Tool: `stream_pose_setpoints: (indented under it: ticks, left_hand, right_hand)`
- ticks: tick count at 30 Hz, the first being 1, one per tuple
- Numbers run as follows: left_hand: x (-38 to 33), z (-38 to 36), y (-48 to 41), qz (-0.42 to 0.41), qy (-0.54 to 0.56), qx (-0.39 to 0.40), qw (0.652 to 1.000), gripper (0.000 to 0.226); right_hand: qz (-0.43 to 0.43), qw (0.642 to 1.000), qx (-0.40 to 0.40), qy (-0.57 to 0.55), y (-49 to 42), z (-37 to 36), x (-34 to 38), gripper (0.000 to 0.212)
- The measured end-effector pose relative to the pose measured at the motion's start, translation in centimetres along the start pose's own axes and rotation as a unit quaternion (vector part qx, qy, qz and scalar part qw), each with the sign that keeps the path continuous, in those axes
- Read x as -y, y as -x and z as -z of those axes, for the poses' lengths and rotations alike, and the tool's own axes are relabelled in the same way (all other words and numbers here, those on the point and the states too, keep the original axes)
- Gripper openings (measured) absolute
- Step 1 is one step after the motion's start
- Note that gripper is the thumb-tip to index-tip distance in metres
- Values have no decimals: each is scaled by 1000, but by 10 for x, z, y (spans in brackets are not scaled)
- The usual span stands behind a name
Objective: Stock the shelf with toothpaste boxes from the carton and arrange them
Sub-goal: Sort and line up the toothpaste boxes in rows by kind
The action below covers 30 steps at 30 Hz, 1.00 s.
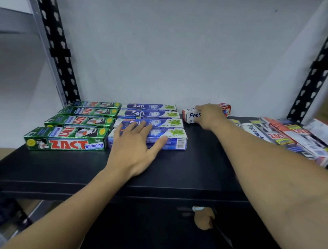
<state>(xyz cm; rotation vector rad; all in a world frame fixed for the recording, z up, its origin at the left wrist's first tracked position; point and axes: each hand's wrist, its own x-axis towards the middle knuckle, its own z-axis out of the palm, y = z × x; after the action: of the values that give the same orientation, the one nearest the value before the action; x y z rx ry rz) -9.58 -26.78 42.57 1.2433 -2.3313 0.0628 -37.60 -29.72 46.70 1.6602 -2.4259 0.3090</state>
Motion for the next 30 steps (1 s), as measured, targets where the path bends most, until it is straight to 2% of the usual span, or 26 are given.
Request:
stream_pose_setpoints:
  ticks: [10, 18, 30]
  left_hand:
    - [1, -1, 0, -1, 4, 0, 1000, 81]
    - [2, -2, -2, -2, 1, -2, 1000, 80]
    - [1, -2, -2, -2, 4, -4, 1000, 84]
  right_hand:
    - [-12, 1000, 16, -11, -19, 8, 15, 52]
    - [-18, 999, -44, -20, -26, -7, 19, 44]
    - [-41, 983, -123, -127, -22, -28, 25, 37]
